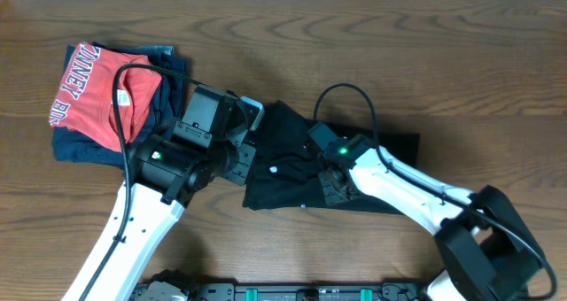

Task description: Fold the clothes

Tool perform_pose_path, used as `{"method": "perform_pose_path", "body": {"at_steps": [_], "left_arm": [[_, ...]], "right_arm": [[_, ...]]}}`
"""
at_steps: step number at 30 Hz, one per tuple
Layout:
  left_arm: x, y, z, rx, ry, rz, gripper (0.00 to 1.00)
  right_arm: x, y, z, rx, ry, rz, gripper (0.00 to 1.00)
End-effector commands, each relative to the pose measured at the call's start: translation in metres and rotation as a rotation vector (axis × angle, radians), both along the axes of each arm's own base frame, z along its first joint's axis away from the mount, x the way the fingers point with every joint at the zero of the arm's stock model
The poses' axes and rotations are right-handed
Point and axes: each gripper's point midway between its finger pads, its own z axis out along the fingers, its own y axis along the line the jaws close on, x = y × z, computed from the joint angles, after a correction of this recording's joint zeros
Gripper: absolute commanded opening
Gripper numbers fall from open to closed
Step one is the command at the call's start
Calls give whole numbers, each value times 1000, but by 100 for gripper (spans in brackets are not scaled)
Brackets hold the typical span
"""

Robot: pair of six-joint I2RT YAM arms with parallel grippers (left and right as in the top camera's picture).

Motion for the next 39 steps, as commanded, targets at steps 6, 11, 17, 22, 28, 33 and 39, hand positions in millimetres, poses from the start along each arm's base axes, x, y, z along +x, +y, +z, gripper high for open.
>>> {"method": "perform_pose_path", "body": {"at_steps": [6,11,17,22,28,33,39], "left_arm": [[3,5,4,12,-20,31,39],[6,11,4,18,-19,75,44],[10,21,3,13,-10,125,47],[8,25,1,19,4,137,47],[7,25,1,20,6,137,47],[7,25,1,20,7,138,47],[9,24,2,3,7,167,76]], "right_arm": [[-5,27,47,151,-90,108,1],[3,21,39,98,-119,91,57],[10,14,2,-8,-76,88,59],[5,12,-23,-52,-17,91,31],[4,11,-15,-47,-24,90,1],[1,9,11,-13,-54,85,1],[-13,22,32,77,-48,110,1]]}}
